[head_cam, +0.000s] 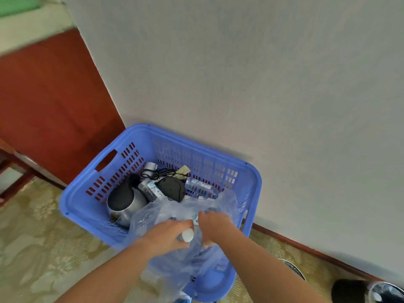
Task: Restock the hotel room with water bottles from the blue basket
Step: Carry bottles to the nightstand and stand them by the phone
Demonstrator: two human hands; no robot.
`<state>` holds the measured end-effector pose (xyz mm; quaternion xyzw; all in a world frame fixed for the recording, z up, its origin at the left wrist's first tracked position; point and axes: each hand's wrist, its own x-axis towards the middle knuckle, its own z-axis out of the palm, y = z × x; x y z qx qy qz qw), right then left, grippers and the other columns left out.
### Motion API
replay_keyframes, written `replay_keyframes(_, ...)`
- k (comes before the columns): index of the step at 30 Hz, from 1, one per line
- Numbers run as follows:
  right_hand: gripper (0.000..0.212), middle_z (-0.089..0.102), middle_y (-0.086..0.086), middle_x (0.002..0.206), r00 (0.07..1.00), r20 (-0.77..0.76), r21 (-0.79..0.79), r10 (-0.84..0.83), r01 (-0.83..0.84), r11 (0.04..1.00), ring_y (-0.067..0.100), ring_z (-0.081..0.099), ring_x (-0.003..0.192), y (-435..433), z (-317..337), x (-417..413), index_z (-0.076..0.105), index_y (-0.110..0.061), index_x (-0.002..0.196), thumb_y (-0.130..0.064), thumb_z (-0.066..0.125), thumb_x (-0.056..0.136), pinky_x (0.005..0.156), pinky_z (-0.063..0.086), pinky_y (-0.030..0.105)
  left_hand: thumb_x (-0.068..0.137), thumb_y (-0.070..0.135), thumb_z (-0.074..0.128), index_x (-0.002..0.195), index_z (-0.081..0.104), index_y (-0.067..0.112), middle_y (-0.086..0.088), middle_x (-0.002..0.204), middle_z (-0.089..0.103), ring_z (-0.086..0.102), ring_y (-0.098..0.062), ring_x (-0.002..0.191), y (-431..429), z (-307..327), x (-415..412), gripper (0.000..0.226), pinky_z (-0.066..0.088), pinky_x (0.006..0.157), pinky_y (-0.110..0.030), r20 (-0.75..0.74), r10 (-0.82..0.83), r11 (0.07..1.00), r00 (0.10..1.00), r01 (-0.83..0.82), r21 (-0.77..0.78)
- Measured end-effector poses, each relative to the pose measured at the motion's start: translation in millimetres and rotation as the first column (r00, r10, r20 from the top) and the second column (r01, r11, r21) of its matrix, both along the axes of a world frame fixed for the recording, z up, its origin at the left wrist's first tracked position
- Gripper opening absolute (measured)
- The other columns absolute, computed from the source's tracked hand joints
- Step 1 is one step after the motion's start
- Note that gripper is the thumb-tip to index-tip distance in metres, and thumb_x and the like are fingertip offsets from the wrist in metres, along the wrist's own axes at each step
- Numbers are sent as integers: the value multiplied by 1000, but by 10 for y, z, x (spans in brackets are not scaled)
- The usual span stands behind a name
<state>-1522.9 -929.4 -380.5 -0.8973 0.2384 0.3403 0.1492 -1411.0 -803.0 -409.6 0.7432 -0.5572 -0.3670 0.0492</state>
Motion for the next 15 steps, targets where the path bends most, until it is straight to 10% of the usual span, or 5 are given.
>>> replay_keyframes(11,44,54,6,92,990,110,-51,87,-81,995,26,54,79,14,854,78,48,-10,114,-24,75,81,62,42,38,91,36,66,106,49,19,6,80,50,45,-15,73,123,891,101,29,33,62,-32,18,141,971,990,-135,-195)
replay_keyframes(15,49,58,12,111,982,182,-85,56,-41,996,30,57,88,46,1126,77,53,-10,121,-23,74,79,68,43,38,91,35,67,101,48,23,13,71,46,42,-6,64,203,1156,65,25,29,56,-28,16,187,952,982,-177,-248)
